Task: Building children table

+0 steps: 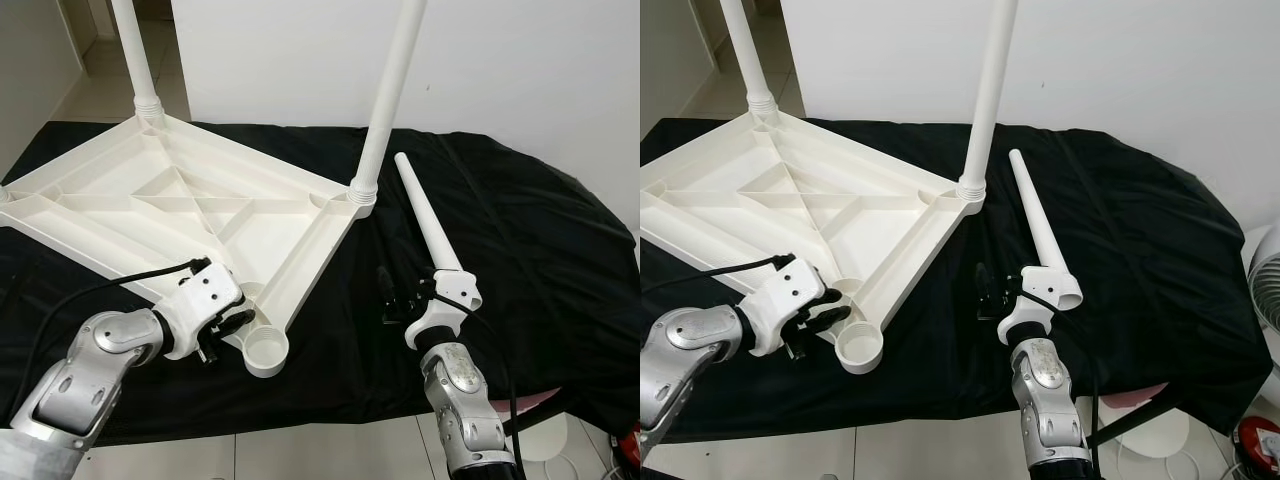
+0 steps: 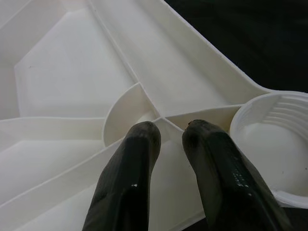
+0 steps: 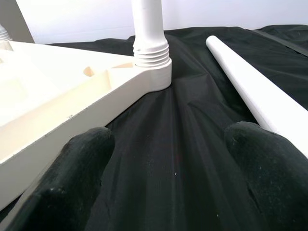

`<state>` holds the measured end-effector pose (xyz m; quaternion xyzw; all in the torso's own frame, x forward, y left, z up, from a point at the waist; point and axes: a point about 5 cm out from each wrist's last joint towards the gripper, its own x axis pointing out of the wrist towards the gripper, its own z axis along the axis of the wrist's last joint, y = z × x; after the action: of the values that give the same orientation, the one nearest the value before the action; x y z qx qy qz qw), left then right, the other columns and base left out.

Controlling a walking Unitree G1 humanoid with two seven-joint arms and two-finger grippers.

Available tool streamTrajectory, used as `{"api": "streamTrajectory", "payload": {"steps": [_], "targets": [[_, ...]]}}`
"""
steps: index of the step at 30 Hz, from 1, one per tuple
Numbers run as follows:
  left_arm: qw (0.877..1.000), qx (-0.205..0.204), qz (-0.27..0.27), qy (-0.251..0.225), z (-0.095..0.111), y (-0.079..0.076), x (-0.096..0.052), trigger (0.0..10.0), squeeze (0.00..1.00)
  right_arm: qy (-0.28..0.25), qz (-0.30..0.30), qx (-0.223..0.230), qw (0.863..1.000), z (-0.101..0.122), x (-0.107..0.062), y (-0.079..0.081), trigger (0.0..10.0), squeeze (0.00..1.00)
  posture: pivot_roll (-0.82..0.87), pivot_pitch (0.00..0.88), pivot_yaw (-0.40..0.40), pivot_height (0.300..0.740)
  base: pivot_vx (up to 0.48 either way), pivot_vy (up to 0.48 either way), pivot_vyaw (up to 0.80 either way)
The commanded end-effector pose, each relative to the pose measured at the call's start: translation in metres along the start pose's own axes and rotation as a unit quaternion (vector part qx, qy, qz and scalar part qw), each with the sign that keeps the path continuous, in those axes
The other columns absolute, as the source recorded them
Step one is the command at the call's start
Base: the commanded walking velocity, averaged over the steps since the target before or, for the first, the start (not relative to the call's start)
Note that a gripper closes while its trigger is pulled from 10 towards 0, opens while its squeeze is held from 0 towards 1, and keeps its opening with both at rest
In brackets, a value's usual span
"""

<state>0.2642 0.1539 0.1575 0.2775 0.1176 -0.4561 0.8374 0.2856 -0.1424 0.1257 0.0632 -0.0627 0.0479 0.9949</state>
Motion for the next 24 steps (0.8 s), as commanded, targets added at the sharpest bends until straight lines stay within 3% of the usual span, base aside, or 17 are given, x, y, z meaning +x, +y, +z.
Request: {"api": "streamTrajectory", "payload": {"steps": [1,6,15,24], "targets": [[0.999,-0.01,-0.05,0.011,-0.005,-0.019,0.014,10.0,0.0,0.006,-0.005,-0.003,1.0,-0.003,-0.002,-0.003,10.0,0.0,0.05,0.071,-0.081,0.74,0.0,0.0,0.0],[0.998,-0.045,-0.05,-0.015,-0.003,-0.025,0.035,10.0,0.0,0.004,-0.014,-0.002,1.0,-0.002,-0.001,-0.006,10.0,0.0,0.05,0.079,-0.079,0.74,0.0,0.0,0.0],[0.997,-0.047,-0.032,-0.057,0.013,-0.027,0.065,10.0,0.0,0.002,-0.019,0.0,1.0,-0.001,0.0,-0.006,10.0,0.0,0.03,0.089,-0.076,0.74,0.0,0.0,0.0],[0.994,-0.057,0.009,-0.098,0.029,-0.02,0.082,10.0,0.0,0.002,-0.023,0.0,1.0,-0.001,-0.001,-0.007,10.0,0.0,0.02,0.096,-0.078,0.74,0.0,0.0,0.0]]}}
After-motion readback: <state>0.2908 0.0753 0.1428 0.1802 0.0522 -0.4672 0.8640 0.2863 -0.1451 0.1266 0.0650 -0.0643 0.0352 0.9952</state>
